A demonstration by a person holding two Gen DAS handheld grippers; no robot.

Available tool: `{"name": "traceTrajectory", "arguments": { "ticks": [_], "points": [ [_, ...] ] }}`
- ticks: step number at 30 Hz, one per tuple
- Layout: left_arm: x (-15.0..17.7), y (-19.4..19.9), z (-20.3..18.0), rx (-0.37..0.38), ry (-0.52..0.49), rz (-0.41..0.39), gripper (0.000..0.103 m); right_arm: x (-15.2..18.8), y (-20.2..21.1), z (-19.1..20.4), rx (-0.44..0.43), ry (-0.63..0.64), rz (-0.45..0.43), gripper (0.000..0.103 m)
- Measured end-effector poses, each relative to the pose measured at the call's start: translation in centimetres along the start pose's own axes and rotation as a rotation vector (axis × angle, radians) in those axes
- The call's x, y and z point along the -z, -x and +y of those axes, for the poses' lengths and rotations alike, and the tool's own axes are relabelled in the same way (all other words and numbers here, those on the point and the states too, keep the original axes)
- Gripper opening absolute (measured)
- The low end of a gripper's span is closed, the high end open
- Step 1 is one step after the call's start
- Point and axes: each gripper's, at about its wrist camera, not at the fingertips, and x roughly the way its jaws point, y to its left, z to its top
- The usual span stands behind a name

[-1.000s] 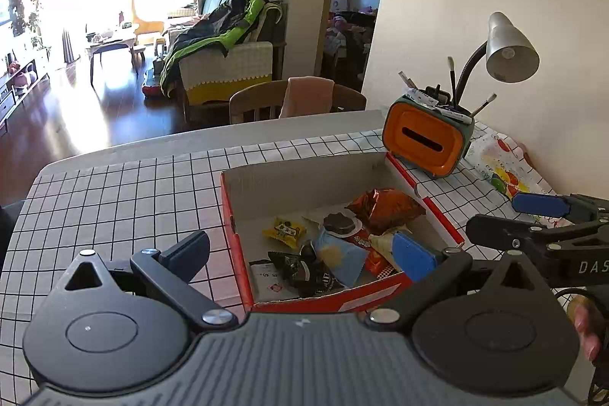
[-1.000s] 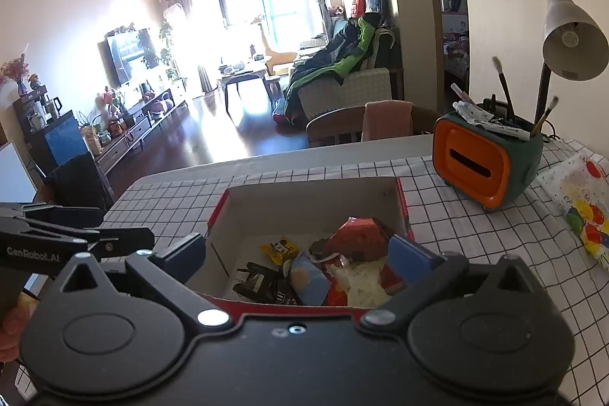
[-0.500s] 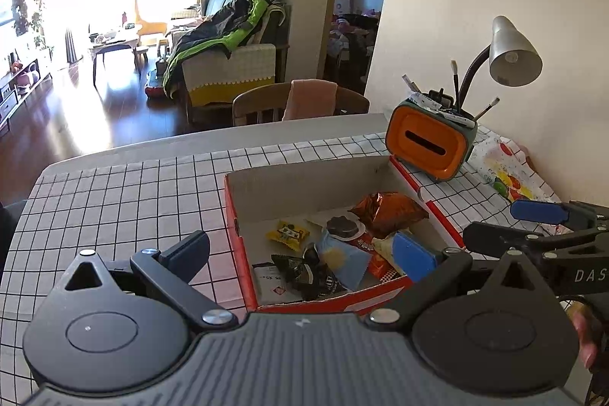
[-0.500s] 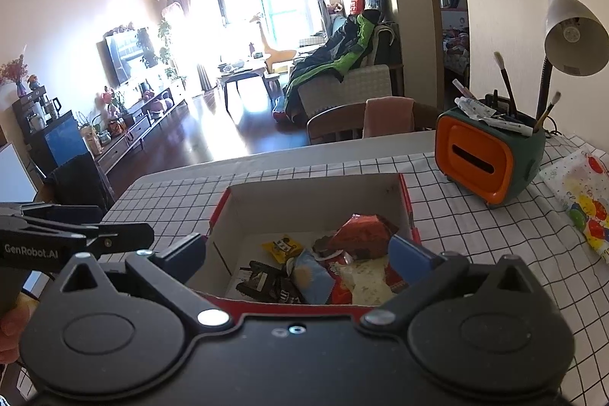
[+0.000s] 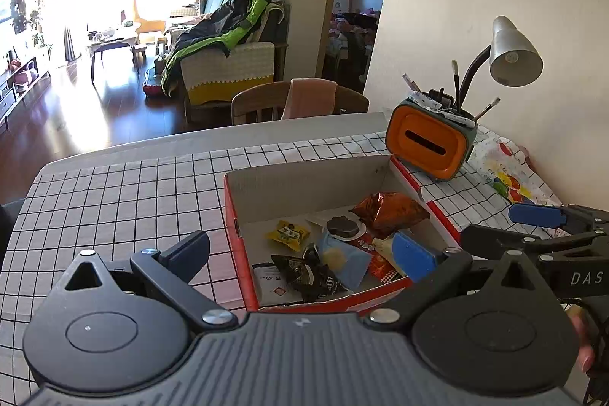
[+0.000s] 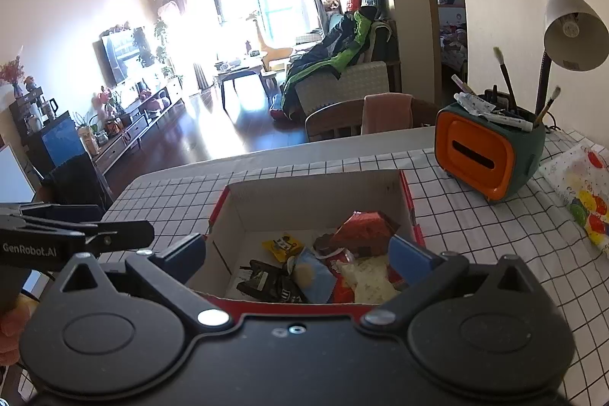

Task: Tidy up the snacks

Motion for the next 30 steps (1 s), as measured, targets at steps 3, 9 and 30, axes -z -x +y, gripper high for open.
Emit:
{"name": "traceTrajectory", "arguments": {
  "ticks": [3, 9, 30],
  "points": [
    [0.0, -0.2, 0.1, -0.003, 0.004, 0.006, 0.103, 0.1, -0.2, 0.0, 0.006, -0.009, 0.006, 0.103],
    [0.0, -0.4, 0.4, -0.004, 0.01, 0.01, 0.103, 0.2, -0.2, 0.0, 0.017, -0.019, 0.008, 0.103],
    [0.1, -1.1, 0.3, -0.008, -0.025, 0.048, 0.103, 0.6, -0.2, 0.4, 0.057, -0.05, 0.025, 0.103]
  ]
}}
